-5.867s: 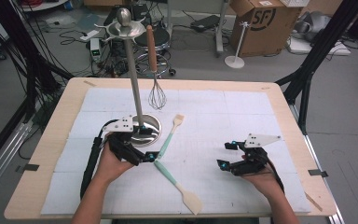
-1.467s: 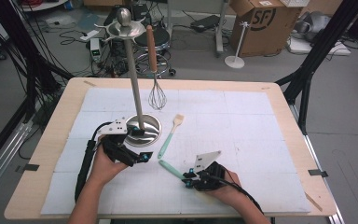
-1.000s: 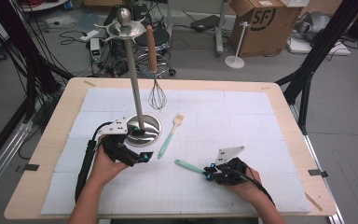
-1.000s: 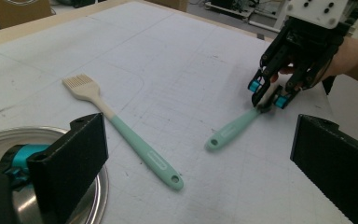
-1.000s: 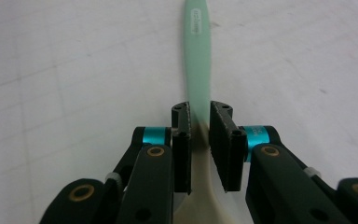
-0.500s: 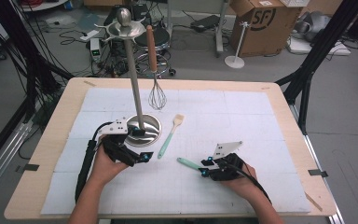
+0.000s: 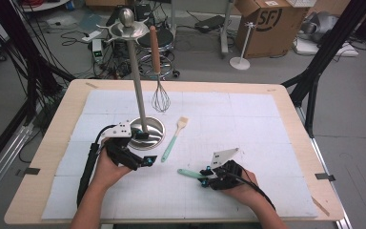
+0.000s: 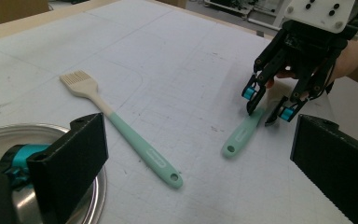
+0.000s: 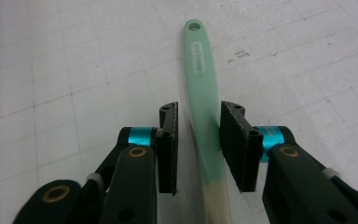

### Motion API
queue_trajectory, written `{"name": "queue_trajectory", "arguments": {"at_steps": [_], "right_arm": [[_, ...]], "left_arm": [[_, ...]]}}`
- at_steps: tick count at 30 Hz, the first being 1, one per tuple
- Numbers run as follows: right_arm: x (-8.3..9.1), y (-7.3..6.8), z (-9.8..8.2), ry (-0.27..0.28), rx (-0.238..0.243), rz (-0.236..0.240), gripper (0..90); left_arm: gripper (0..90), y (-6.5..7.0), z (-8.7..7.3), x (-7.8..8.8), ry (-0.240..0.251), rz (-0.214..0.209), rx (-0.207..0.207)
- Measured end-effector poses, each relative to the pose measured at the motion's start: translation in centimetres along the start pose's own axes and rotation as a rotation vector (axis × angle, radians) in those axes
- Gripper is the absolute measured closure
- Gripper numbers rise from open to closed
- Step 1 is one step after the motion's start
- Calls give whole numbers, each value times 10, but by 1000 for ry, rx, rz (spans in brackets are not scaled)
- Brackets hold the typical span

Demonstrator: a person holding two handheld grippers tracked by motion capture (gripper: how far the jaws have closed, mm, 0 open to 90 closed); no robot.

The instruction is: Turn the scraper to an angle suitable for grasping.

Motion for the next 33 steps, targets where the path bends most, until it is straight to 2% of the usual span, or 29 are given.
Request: {"name": "queue_trajectory", "arguments": {"at_steps": [4, 6, 9, 12, 17, 24, 33], "right_arm": [[7, 4, -3, -5, -6, -19, 665], [9, 6, -7, -14, 7, -31, 689], [12, 5, -10, -18, 10, -28, 759], [16, 8, -14, -15, 8, -37, 787], [27, 15, -23, -17, -6, -56, 791], [44, 27, -38, -13, -50, -81, 792], [47, 27, -37, -24, -59, -82, 763]], "left_arm": [[45, 0, 0, 0, 2, -1, 1], [45, 0, 0, 0, 0, -1, -1], [45, 0, 0, -1, -3, -2, -2], [45, 1, 0, 0, -1, -2, -5], [45, 0, 0, 0, -1, -2, 1], [45, 0, 0, 0, -2, 0, 0], [45, 0, 0, 1, -1, 5, -2]]}}
Point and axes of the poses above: each handheld gripper's, and its own axes: x roughly backward along the jaws, z roughly out of its top, y roughly to its right, the point moved 5 cm from there along -x, roughly forward along the jaws, and after that the axes turned 14 degrees about -x, right-handed, at the moved point
